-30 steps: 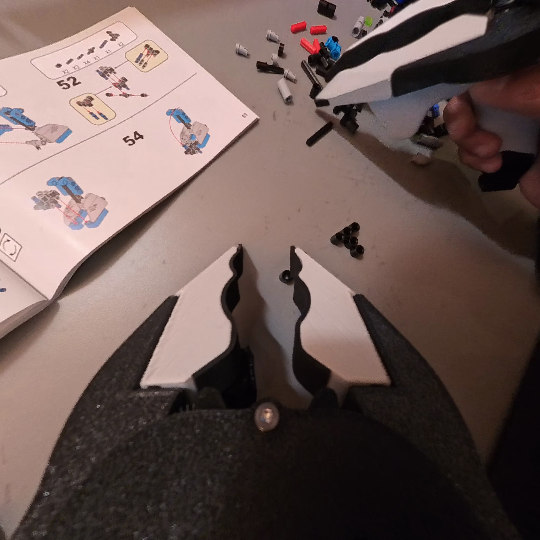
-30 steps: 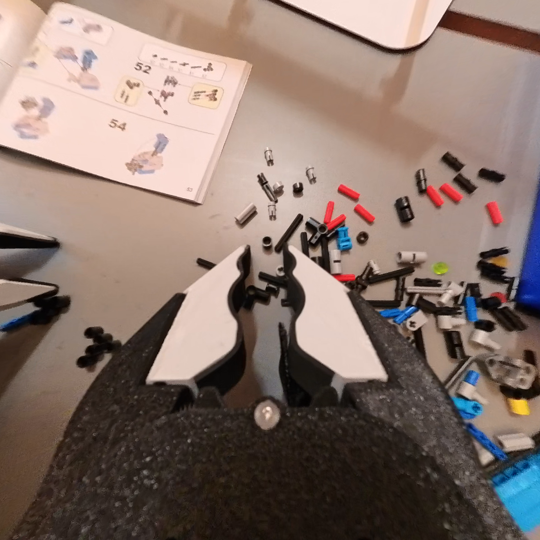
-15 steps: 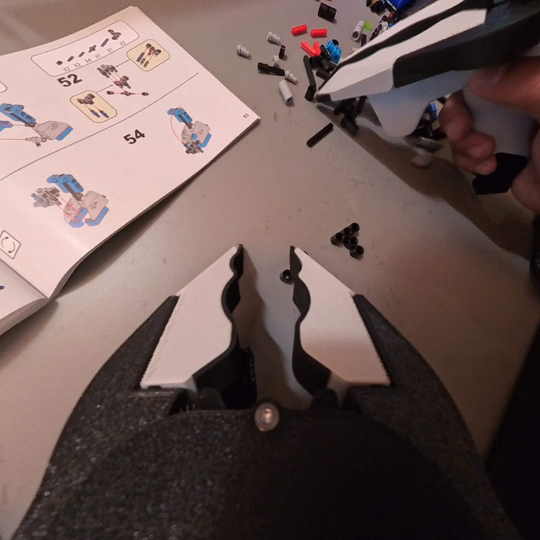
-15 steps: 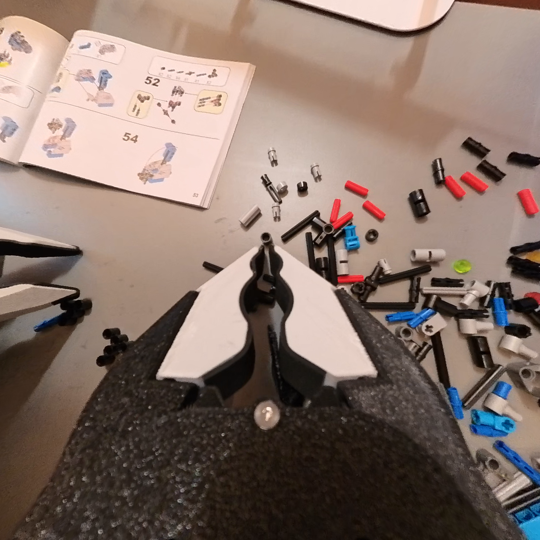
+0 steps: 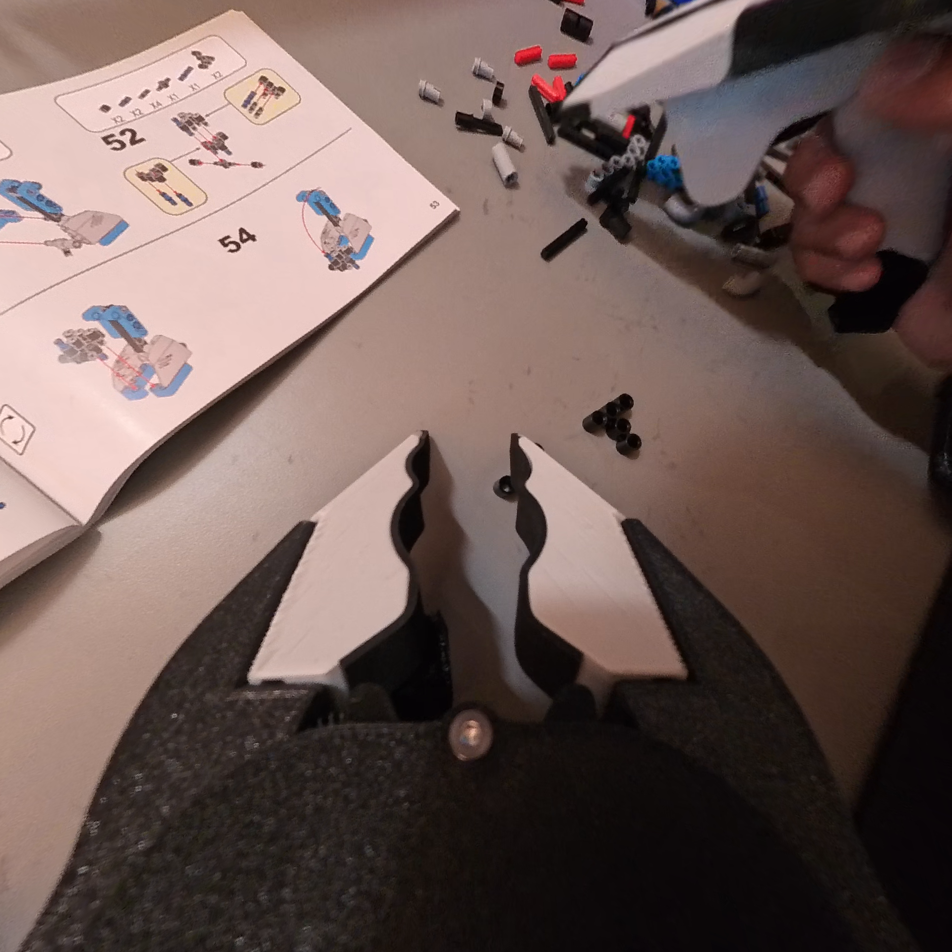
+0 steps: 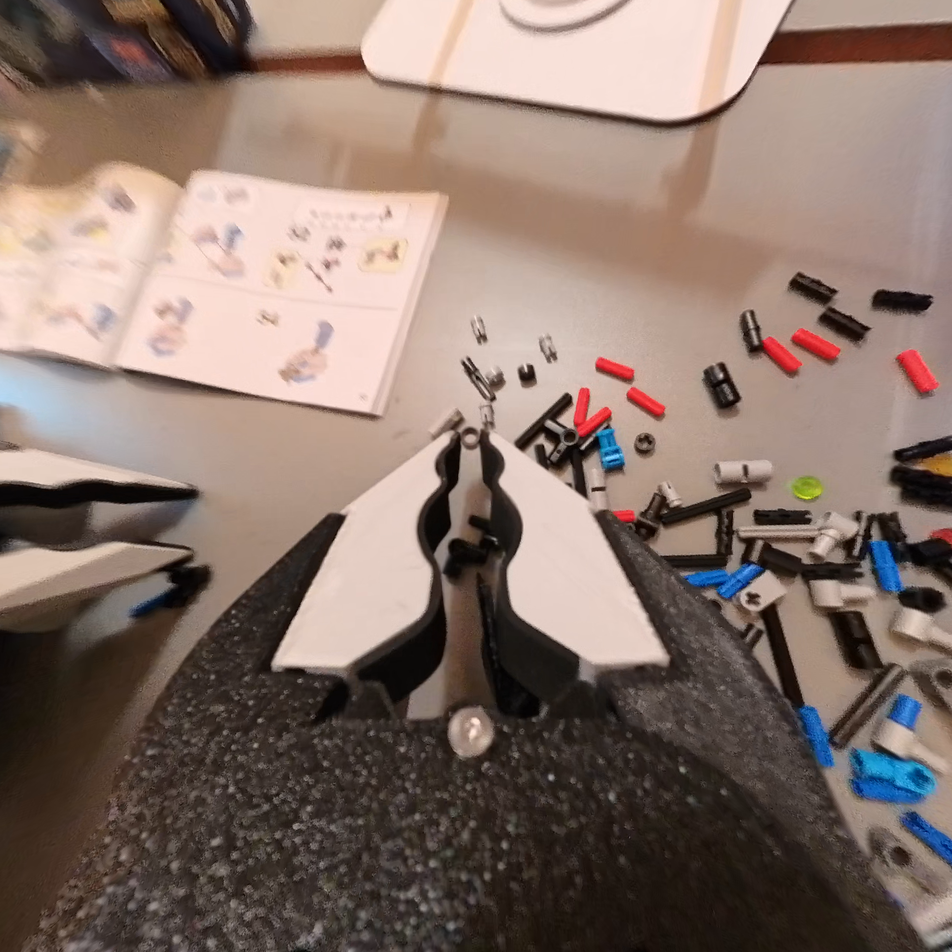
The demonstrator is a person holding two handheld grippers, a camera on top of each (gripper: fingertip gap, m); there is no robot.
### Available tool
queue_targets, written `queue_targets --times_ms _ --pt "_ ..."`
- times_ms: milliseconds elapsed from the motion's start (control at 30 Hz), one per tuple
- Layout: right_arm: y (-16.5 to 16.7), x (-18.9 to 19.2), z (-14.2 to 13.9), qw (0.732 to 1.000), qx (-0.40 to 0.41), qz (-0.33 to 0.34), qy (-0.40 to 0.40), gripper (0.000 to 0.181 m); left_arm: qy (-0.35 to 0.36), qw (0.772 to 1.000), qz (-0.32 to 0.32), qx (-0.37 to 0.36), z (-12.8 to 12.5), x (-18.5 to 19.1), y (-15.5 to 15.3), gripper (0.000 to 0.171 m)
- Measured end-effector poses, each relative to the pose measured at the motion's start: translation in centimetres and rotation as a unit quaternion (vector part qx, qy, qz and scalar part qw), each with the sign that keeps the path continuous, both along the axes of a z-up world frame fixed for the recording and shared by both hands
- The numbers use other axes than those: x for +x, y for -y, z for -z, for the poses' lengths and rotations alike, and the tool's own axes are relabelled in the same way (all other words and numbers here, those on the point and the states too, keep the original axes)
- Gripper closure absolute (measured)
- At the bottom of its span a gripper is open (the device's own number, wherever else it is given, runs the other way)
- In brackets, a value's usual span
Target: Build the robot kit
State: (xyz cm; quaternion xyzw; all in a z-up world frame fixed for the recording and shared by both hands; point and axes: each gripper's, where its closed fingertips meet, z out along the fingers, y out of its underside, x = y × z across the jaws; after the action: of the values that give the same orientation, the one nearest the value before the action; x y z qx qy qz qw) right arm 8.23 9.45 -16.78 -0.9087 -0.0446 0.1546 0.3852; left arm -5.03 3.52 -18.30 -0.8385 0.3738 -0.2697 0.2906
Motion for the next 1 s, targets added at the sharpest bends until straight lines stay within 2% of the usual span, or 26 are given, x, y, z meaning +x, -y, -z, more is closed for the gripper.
queue_targets --times_ms 67,133,200,267,333,433,500,567,767,900,1000 --pt "0.0 -0.6 -1.9 0.995 0.022 -0.009 -0.102 0.174 0.000 1.000 0.000 0.000 0.0 0.0 0.0 0.141" --pt "0.2 -1.2 -3.6 0.977 0.031 -0.022 -0.209 0.174 0.000 1.000 0.000 0.001 0.0 0.0 0.0 0.141" --pt "0.4 -1.4 -4.2 0.964 0.031 -0.034 -0.261 0.174 -0.001 1.000 0.000 0.001 0.0 0.0 0.0 0.141" --pt "0.7 -1.7 -4.3 0.968 0.041 -0.052 -0.241 0.174 -0.001 1.000 0.000 0.002 0.0 0.0 0.0 0.141" --pt "1.5 -3.2 -4.4 0.974 0.053 -0.104 -0.195 0.174 -0.001 1.000 0.001 0.002 0.0 0.0 0.0 0.141" --pt "4.7 -6.1 -2.6 0.974 0.040 -0.217 -0.058 0.174 0.000 1.000 0.001 0.001 0.0 0.0 0.0 0.141" --pt "6.1 -6.0 -1.3 0.968 0.055 -0.236 0.060 0.174 0.002 1.000 0.000 -0.001 0.0 0.0 0.0 0.141" --pt "7.0 -5.7 -0.2 0.959 0.056 -0.242 0.134 0.174 0.001 1.000 0.000 -0.001 0.0 0.0 0.0 0.142" --pt "7.9 -6.0 2.0 0.954 0.010 -0.263 0.146 0.174 -0.006 1.000 0.001 0.005 0.0 0.0 0.0 0.141" --pt "7.9 -6.0 2.1 0.956 0.008 -0.262 0.135 0.174 -0.005 1.000 0.001 0.005 0.0 0.0 0.0 0.141" --pt "7.2 -5.4 1.2 0.965 0.019 -0.238 0.110 0.160 -0.004 1.000 0.001 0.004 0.0 0.0 0.0 0.141"
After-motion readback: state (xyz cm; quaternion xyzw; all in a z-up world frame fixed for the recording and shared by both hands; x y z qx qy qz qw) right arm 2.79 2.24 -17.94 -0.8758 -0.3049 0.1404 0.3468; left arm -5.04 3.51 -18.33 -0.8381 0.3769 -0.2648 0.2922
